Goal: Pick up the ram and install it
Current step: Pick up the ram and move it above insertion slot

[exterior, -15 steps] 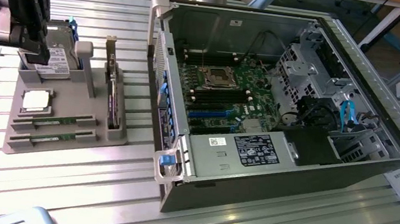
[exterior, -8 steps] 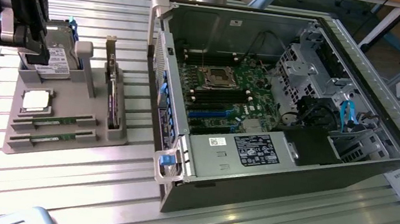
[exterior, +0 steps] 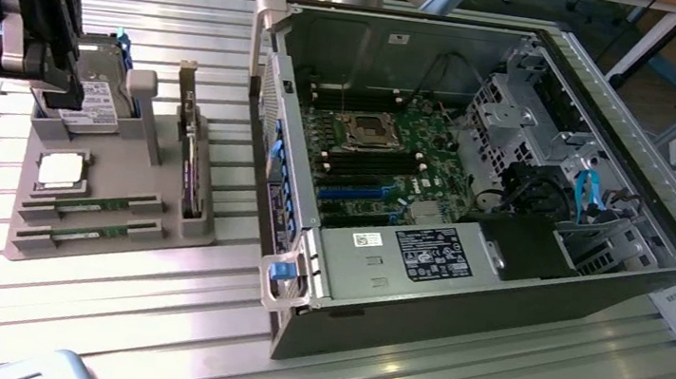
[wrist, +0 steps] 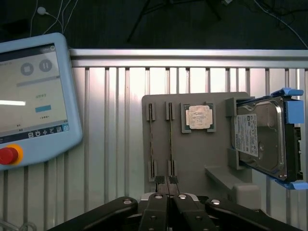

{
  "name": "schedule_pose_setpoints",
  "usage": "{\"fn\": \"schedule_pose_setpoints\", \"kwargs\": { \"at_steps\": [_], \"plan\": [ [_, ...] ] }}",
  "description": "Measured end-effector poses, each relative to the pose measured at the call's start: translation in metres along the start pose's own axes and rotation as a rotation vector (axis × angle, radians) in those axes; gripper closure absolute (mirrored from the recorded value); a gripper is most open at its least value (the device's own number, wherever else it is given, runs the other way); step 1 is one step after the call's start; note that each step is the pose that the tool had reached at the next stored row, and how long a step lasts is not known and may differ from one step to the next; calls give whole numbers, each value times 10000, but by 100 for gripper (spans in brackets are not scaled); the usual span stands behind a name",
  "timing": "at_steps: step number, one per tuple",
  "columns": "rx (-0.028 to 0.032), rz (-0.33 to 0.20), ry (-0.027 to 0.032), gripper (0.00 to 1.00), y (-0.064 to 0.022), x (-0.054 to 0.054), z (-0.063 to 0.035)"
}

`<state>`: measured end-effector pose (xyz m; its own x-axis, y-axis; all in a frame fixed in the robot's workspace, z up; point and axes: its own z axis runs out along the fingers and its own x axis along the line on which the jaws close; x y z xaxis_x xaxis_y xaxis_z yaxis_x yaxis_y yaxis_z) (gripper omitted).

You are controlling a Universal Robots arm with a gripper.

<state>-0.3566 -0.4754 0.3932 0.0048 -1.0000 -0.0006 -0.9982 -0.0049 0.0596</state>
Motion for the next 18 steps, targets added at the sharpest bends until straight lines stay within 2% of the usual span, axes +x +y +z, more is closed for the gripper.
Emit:
{"fn": "schedule_pose_setpoints", "kwargs": {
  "at_steps": [12,13,16,18],
  "plan": [
    [0,-131,29,90,0,0,0],
    [2,-136,37,90,0,0,0],
    [2,-192,124,90,0,0,0],
    [0,-220,139,90,0,0,0]
  ]
}}
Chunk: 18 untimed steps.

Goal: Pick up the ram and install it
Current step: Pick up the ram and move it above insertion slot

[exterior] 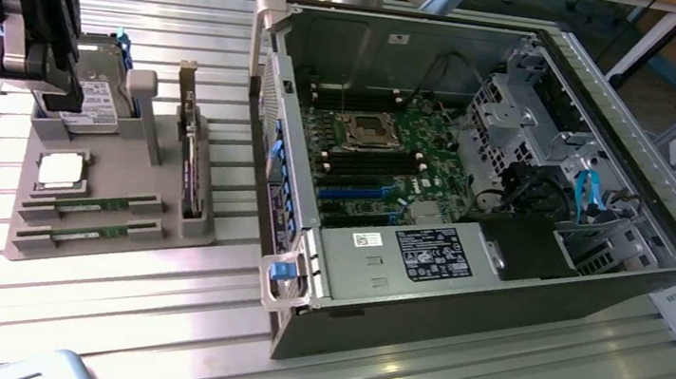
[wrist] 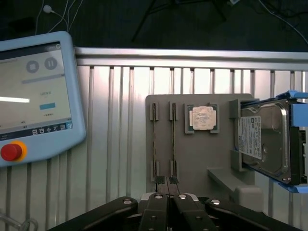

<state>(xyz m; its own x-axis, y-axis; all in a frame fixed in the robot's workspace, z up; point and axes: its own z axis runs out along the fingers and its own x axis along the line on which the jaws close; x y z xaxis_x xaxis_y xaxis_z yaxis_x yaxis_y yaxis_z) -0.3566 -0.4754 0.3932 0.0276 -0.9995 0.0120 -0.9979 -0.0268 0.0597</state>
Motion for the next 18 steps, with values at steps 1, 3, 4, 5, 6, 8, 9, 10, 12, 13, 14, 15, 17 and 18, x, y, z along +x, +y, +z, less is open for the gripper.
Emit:
{"fn": "schedule_pose_setpoints", "kwargs": {
  "at_steps": [1,3,4,5,6,8,9,10,12,13,14,15,17,18],
  "plan": [
    [0,0,1,90,0,0,0],
    [1,-1,0,90,0,0,0],
    [1,-1,0,90,0,0,0],
    [1,-1,1,90,0,0,0],
    [4,-4,6,90,-1,0,1],
    [19,-25,24,90,0,0,1],
    [32,-30,25,90,-1,0,0],
    [43,-32,21,90,-1,0,-1],
    [79,-38,-2,90,0,0,0],
    [88,-39,-8,90,-1,0,0],
    [103,-41,-20,90,-1,0,0],
    [112,-42,-31,90,0,0,0],
    [126,-43,-50,90,0,-1,1],
    [126,-43,-51,90,0,-1,1]
  ]
}}
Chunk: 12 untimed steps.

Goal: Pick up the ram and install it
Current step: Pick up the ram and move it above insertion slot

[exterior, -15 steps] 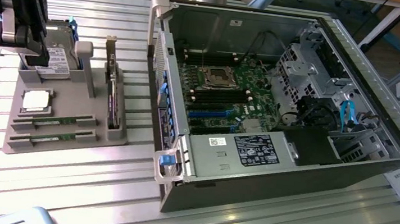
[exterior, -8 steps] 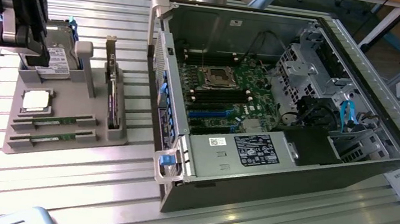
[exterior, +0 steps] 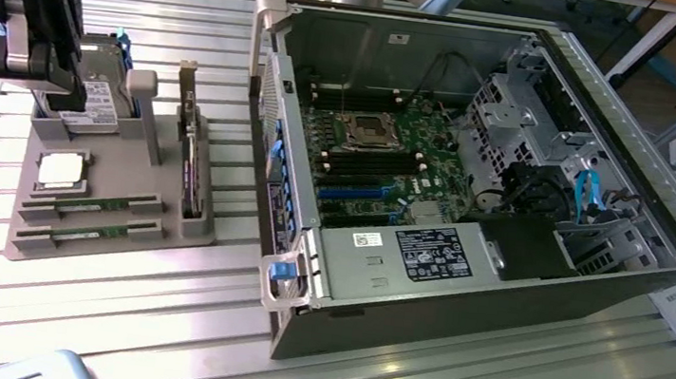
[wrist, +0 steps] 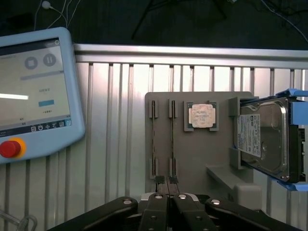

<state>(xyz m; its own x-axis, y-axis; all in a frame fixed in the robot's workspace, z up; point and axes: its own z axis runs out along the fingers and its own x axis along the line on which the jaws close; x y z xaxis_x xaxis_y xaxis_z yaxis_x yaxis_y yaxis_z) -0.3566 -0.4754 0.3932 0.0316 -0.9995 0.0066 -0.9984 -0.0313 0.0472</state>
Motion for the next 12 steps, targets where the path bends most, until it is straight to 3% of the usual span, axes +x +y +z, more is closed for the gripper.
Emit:
{"fn": "schedule_pose_setpoints", "kwargs": {
  "at_steps": [4,9,12],
  "plan": [
    [0,-1,-15,90,0,1,0],
    [23,-7,-137,90,-1,0,0],
    [23,-8,-140,90,-1,1,0]
  ]
}}
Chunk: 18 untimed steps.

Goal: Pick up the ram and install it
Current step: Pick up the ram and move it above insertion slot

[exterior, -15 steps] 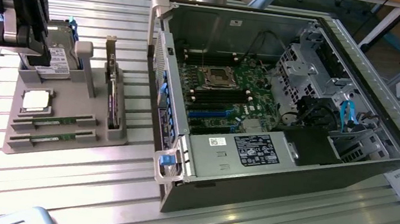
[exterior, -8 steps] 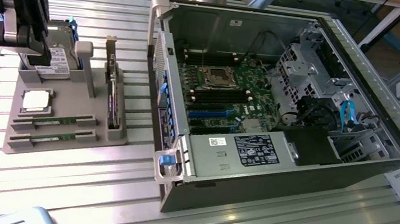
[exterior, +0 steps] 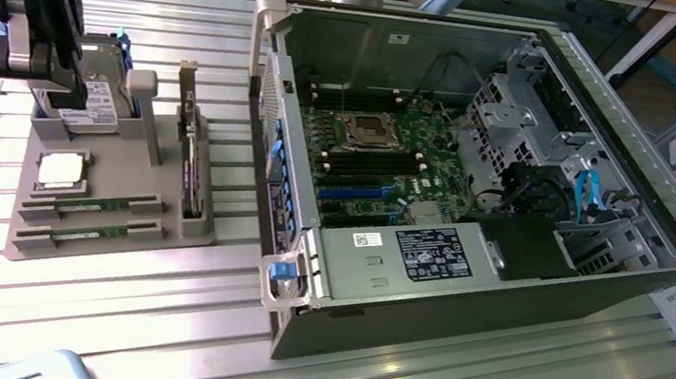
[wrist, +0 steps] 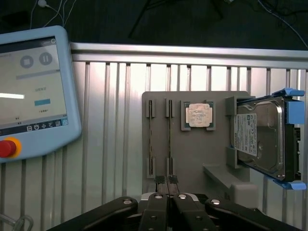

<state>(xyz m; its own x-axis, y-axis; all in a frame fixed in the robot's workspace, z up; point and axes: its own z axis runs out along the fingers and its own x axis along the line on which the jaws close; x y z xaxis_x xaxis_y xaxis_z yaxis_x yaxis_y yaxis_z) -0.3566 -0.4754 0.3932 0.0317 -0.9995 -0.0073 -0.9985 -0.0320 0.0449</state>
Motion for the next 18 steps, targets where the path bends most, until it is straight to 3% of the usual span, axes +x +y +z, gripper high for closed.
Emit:
{"fn": "schedule_pose_setpoints", "kwargs": {
  "at_steps": [18],
  "plan": [
    [17,-163,-14,90,0,0,2]
  ]
}}
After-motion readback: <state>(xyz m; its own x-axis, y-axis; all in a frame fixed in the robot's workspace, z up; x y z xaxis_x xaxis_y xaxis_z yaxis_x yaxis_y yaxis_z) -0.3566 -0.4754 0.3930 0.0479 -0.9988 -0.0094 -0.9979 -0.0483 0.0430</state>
